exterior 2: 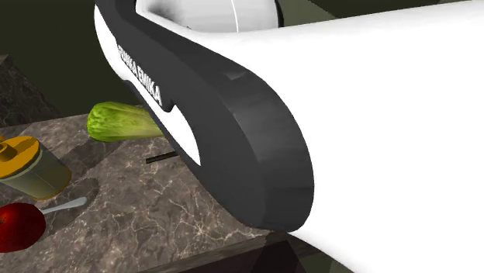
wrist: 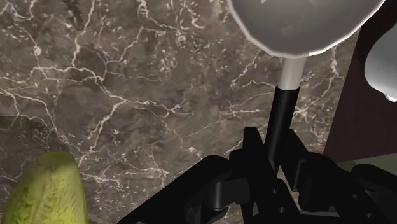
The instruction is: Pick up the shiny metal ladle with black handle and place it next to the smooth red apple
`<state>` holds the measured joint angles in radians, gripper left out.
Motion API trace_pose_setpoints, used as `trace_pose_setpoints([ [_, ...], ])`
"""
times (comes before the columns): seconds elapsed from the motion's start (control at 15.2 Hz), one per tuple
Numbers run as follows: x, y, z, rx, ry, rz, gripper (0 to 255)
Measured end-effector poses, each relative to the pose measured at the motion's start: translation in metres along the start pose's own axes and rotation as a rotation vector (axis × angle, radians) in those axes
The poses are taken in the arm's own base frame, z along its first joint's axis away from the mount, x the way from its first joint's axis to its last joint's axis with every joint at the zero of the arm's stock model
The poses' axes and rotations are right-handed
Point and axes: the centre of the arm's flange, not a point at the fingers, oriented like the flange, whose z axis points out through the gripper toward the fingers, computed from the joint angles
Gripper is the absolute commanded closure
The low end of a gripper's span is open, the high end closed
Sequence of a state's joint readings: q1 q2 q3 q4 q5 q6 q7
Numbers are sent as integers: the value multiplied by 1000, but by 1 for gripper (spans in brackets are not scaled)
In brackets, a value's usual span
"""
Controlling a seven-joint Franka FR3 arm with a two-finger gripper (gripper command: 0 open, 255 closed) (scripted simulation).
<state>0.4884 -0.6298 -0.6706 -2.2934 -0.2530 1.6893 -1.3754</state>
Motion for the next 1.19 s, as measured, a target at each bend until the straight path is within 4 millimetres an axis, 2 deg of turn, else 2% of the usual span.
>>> trace_pose_setpoints([
  [1.19, 237, 23, 22, 0, 0, 0, 255],
])
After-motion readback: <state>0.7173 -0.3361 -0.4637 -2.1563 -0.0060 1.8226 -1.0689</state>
